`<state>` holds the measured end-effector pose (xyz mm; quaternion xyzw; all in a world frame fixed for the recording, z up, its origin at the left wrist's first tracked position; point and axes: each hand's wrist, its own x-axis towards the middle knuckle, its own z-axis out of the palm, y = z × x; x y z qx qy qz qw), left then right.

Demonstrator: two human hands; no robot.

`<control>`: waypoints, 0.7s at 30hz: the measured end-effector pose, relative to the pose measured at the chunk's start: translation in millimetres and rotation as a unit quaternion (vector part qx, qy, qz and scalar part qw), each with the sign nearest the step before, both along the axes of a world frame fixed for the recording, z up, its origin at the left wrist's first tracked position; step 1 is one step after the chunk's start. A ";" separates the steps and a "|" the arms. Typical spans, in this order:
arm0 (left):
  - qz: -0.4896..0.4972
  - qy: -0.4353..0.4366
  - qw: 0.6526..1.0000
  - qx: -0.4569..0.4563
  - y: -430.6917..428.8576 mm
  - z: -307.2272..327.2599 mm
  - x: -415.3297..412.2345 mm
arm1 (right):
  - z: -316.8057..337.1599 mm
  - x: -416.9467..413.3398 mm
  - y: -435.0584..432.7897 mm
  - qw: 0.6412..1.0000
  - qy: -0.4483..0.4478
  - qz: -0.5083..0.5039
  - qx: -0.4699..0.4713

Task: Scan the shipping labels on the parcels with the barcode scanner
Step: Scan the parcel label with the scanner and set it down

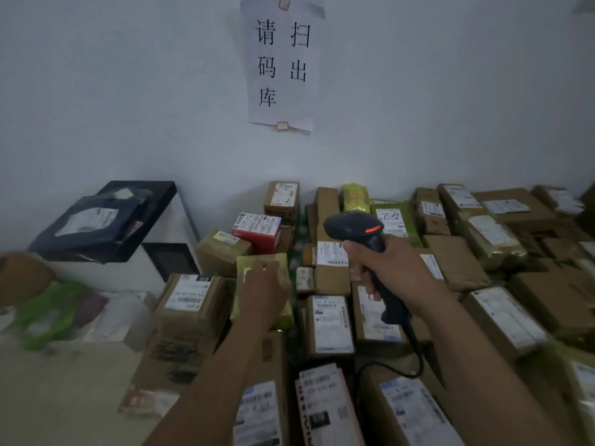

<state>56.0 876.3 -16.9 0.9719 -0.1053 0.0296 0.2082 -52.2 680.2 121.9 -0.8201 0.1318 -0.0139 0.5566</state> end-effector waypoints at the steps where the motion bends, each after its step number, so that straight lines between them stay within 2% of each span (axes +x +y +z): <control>1: -0.011 0.007 1.000 0.014 10.0 0.7 -10.3 | 0.8 -9.0 11.2 1.000 -0.002 -0.005 -0.007; 6: -0.073 0.090 0.993 -0.037 52.1 -26.5 -69.9 | -7.3 -57.5 66.6 1.000 0.014 -0.014 0.001; 12: -0.060 0.178 0.982 0.034 84.1 -57.7 -137.2 | -37.3 -108.3 108.4 0.998 0.054 -0.028 -0.021; 17: -0.044 0.270 0.959 0.070 87.1 -58.0 -175.5 | -47.6 -134.4 117.7 0.994 0.029 -0.094 -0.037; 21: -0.015 0.298 0.953 0.046 84.9 -59.4 -187.0 | -46.1 -148.7 111.6 0.991 0.012 -0.118 -0.056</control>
